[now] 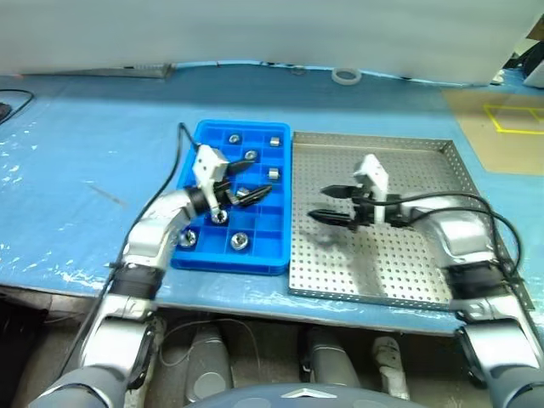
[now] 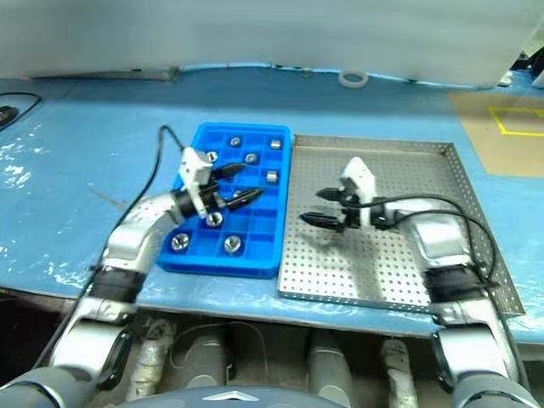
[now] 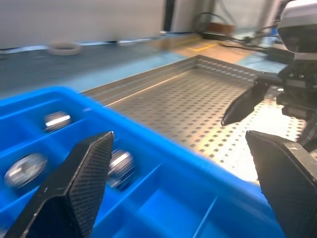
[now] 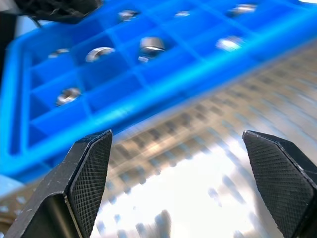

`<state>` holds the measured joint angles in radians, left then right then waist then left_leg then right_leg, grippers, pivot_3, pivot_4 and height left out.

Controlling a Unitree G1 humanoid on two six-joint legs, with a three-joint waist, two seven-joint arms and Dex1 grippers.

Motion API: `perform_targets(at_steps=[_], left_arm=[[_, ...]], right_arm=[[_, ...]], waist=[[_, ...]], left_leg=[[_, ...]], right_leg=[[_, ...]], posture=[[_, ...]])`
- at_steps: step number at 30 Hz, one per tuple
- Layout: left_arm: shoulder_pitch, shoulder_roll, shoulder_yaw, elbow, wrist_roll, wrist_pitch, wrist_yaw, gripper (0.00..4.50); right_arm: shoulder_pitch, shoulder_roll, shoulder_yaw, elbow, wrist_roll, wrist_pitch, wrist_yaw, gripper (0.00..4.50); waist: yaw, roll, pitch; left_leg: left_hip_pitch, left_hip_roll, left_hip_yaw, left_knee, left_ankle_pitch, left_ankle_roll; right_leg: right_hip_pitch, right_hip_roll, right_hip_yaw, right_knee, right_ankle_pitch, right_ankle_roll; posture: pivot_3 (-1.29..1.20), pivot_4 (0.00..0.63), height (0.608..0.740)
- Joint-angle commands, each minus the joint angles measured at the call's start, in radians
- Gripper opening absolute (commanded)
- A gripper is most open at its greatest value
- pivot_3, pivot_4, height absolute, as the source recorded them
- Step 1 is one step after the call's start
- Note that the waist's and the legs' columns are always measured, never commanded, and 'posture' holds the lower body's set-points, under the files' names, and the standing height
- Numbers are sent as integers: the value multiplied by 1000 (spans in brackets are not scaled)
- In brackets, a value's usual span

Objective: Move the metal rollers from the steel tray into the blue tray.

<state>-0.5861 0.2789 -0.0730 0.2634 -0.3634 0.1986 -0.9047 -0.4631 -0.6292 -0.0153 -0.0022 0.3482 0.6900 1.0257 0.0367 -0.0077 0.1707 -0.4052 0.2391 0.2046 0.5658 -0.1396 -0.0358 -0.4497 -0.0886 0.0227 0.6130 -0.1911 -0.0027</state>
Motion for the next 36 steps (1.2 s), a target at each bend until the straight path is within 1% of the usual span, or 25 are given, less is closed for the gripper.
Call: perform_targets(at_steps=[1,6,10,13,15,19,22,25,27,29,31,32,36], left_arm=[[-67,-51,-33,86,16,-66,-66,4500],[-142,-139,-65,214,41,-133,-124,4500],[-173,-189,-63,275,44,-163,-144,4500],[-182,-206,-67,305,54,-182,-160,4500],[-185,-212,-64,310,53,-183,-171,4500],[-188,-213,-56,316,57,-185,-183,4500],[-187,-211,-52,315,58,-183,-187,4500],[-184,-201,-50,308,62,-184,-185,4500],[-178,-188,-43,297,61,-181,-182,4500],[-169,-171,-34,278,58,-174,-176,4500],[-146,-144,-26,240,58,-161,-162,4500],[-135,-134,-24,221,58,-155,-155,4500],[-53,-80,4,79,47,-103,-87,4500]], right_arm=[[67,-46,-155,-144,60,50,-81,4439],[179,-72,-314,-212,38,59,-240,4439],[244,-80,-387,-224,36,88,-330,4439],[277,-105,-390,-196,-11,124,-406,4439],[289,-111,-399,-189,-2,174,-431,4439],[327,-104,-387,-182,30,249,-435,4439],[352,-87,-356,-157,28,245,-438,4439],[354,-65,-338,-146,40,242,-435,3835],[338,-61,-331,-153,52,242,-431,3218],[295,-55,-335,-153,75,243,-429,2434],[207,-57,-318,-115,81,215,-416,1749],[171,-55,-311,-97,81,196,-409,1623],[-41,5,-265,7,113,65,-320,1626]], waist=[[-25,0,0],[-80,0,0],[-112,0,0],[-135,0,0],[-150,0,0],[-167,0,0],[-179,0,0],[-189,0,0],[-190,0,0],[-191,0,0],[-196,0,0],[-197,0,0],[-185,1,0]], left_leg=[[0,0,1,0,0,1],[0,0,2,1,-2,3],[-2,0,3,5,-4,6],[-2,-1,4,7,-5,8],[-3,-2,4,8,-6,9],[-4,-3,4,10,-7,11],[-4,-3,4,11,-7,12],[-6,-3,3,11,-8,12],[-6,-4,3,11,-8,13],[-6,-3,3,11,-8,13],[-5,-3,3,12,-8,13],[-5,-4,3,12,-8,13],[-4,-3,2,12,-8,13]], right_leg=[[0,0,1,-1,0,0],[0,1,2,-5,1,2],[1,0,3,-6,2,3],[1,0,2,-7,2,5],[1,0,1,-7,-1,9],[1,0,1,-8,-1,11],[1,0,1,-8,-2,12],[1,0,0,-8,-2,12],[1,-1,0,-8,-2,12],[2,-1,0,-8,-2,11],[1,-1,0,-8,-1,10],[1,-1,1,-8,0,8],[1,-1,0,-6,2,5]], posture=[[-510,150,740],[-600,150,740],[-634,150,740],[-645,150,740],[-646,150,740],[-646,150,740],[-636,150,740],[-614,150,740],[-589,150,740],[-555,150,740],[-512,150,740],[-499,150,740],[-366,150,740]])
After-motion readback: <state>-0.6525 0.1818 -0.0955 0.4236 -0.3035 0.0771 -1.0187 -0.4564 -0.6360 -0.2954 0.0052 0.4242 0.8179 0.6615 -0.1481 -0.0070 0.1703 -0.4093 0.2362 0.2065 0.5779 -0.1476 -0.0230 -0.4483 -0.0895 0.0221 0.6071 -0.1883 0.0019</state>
